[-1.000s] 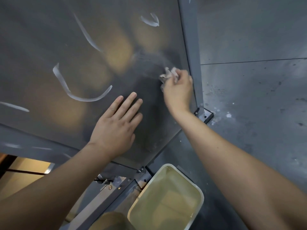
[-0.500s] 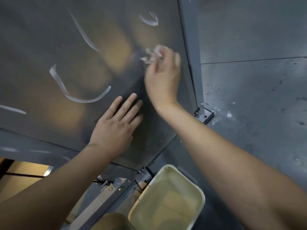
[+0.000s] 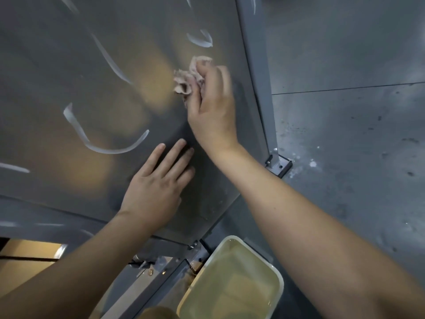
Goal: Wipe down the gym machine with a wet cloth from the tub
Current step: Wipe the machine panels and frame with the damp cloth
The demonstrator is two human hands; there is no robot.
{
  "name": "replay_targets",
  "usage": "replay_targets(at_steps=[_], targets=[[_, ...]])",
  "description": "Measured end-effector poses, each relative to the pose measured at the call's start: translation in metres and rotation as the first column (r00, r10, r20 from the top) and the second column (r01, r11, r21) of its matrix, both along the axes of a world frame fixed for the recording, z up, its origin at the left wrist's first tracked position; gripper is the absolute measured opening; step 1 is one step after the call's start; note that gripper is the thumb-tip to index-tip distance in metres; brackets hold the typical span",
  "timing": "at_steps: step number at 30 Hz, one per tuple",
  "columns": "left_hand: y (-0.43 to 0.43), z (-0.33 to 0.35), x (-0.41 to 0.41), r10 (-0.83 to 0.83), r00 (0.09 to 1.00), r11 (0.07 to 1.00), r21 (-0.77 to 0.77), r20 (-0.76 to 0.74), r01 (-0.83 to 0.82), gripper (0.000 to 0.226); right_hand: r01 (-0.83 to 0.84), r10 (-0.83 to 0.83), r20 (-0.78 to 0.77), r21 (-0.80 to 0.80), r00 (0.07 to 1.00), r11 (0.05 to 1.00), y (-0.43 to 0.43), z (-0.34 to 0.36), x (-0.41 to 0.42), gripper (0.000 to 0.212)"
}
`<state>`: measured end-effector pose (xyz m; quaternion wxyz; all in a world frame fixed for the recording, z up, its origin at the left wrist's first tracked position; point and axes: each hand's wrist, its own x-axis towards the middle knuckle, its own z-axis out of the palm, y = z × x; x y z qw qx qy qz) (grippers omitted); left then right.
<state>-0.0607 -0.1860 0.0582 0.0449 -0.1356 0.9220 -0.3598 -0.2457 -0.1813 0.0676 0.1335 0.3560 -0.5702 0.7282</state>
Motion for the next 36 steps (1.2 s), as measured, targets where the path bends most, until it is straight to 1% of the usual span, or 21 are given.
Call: replay_targets(at_steps=[1, 2, 4, 5, 6, 7, 9, 11, 12, 13, 14, 16, 18, 20, 22, 24, 26, 29, 31, 34, 36], targets=[[0.000, 0.001, 0.000, 0.007, 1.000, 1.000, 0.002, 0.006, -0.007, 0.060, 0.039, -0.039, 0.008, 0.031, 0.999, 0.999, -0.004, -0.014, -0.007, 0.021], [0.001, 0.001, -0.001, 0.012, 1.000, 1.000, 0.001, 0.014, -0.012, 0.061, 0.093, -0.099, 0.084, 0.077, 0.991, 0.993, -0.006, -0.031, -0.017, 0.023], [0.002, 0.001, -0.002, 0.013, 1.000, 1.000, -0.003, 0.020, -0.013, 0.061, 0.132, -0.189, 0.362, 0.177, 0.913, 0.975, -0.005, -0.060, -0.030, 0.025], [0.002, 0.001, -0.002, 0.012, 1.000, 1.000, -0.004, 0.019, -0.012, 0.060, 0.126, -0.215, 0.453, 0.218, 0.865, 0.968, -0.005, -0.069, -0.032, 0.022], [0.001, 0.000, -0.001, 0.011, 1.000, 1.000, -0.004, 0.015, -0.011, 0.060, 0.126, -0.232, 0.471, 0.245, 0.851, 0.961, -0.004, -0.068, -0.029, 0.021], [0.001, -0.001, -0.001, 0.011, 1.000, 1.000, -0.005, 0.011, -0.011, 0.060, 0.135, -0.233, 0.421, 0.249, 0.877, 0.959, -0.005, -0.060, -0.026, 0.022], [0.000, -0.002, -0.001, 0.011, 1.000, 1.000, -0.004, 0.002, -0.011, 0.062, 0.081, -0.111, 0.217, 0.143, 0.970, 0.986, -0.005, -0.034, -0.016, 0.022], [-0.001, -0.004, -0.002, 0.010, 1.000, 1.000, 0.008, -0.004, -0.010, 0.063, 0.021, -0.022, 0.018, 0.067, 1.000, 0.998, -0.004, -0.017, -0.013, 0.017], [-0.002, -0.004, -0.002, 0.012, 1.000, 1.000, 0.008, -0.005, -0.012, 0.063, 0.019, -0.018, -0.015, 0.062, 1.000, 0.998, -0.006, -0.019, -0.016, 0.019], [-0.002, -0.004, -0.002, 0.014, 1.000, 1.000, 0.004, -0.005, -0.014, 0.063, 0.035, -0.036, 0.006, 0.082, 0.999, 0.996, -0.008, -0.030, -0.022, 0.021], [-0.002, -0.004, -0.002, 0.014, 1.000, 1.000, 0.003, -0.005, -0.014, 0.062, 0.057, -0.069, 0.100, 0.119, 0.993, 0.991, -0.008, -0.044, -0.028, 0.023], [-0.001, -0.004, -0.001, 0.015, 1.000, 1.000, 0.007, -0.003, -0.015, 0.061, 0.068, -0.137, 0.372, 0.193, 0.918, 0.979, -0.005, -0.068, -0.030, 0.023], [-0.001, -0.004, -0.001, 0.015, 1.000, 1.000, 0.003, 0.001, -0.015, 0.061, 0.061, -0.163, 0.483, 0.220, 0.860, 0.973, -0.005, -0.066, -0.025, 0.023], [-0.002, -0.003, -0.001, 0.015, 1.000, 1.000, 0.000, 0.007, -0.015, 0.061, 0.071, -0.124, 0.365, 0.157, 0.923, 0.985, -0.006, -0.038, -0.023, 0.028], [-0.002, -0.003, -0.001, 0.011, 1.000, 1.000, 0.003, 0.013, -0.011, 0.060, 0.044, -0.053, 0.195, 0.052, 0.979, 0.998, -0.006, -0.010, -0.028, 0.017], [-0.002, -0.004, -0.001, 0.007, 1.000, 1.000, 0.001, 0.013, -0.007, 0.058, 0.058, -0.062, 0.115, 0.041, 0.991, 0.997, -0.009, -0.005, -0.037, 0.015], [-0.001, -0.003, -0.001, 0.006, 1.000, 1.000, -0.005, 0.008, -0.006, 0.054, 0.089, -0.106, 0.228, 0.081, 0.968, 0.993, -0.011, -0.033, -0.043, 0.016], [0.000, -0.002, -0.001, -0.004, 1.000, 1.000, -0.005, 0.007, 0.004, 0.051, 0.061, -0.179, 0.495, 0.245, 0.850, 0.968, -0.005, -0.075, -0.040, 0.017], [0.000, -0.002, 0.000, -0.004, 1.000, 1.000, -0.002, 0.007, 0.004, 0.051, 0.091, -0.200, 0.434, 0.259, 0.878, 0.962, -0.005, -0.062, -0.037, 0.018], [0.000, -0.002, -0.002, -0.003, 1.000, 1.000, 0.002, 0.006, 0.003, 0.053, 0.135, -0.153, 0.207, 0.100, 0.966, 0.986, -0.013, -0.013, -0.042, 0.018], [0.000, -0.001, -0.002, -0.002, 1.000, 1.000, 0.007, 0.003, 0.002, 0.053, 0.123, -0.132, 0.164, 0.061, 0.978, 0.990, -0.013, -0.005, -0.043, 0.018]])
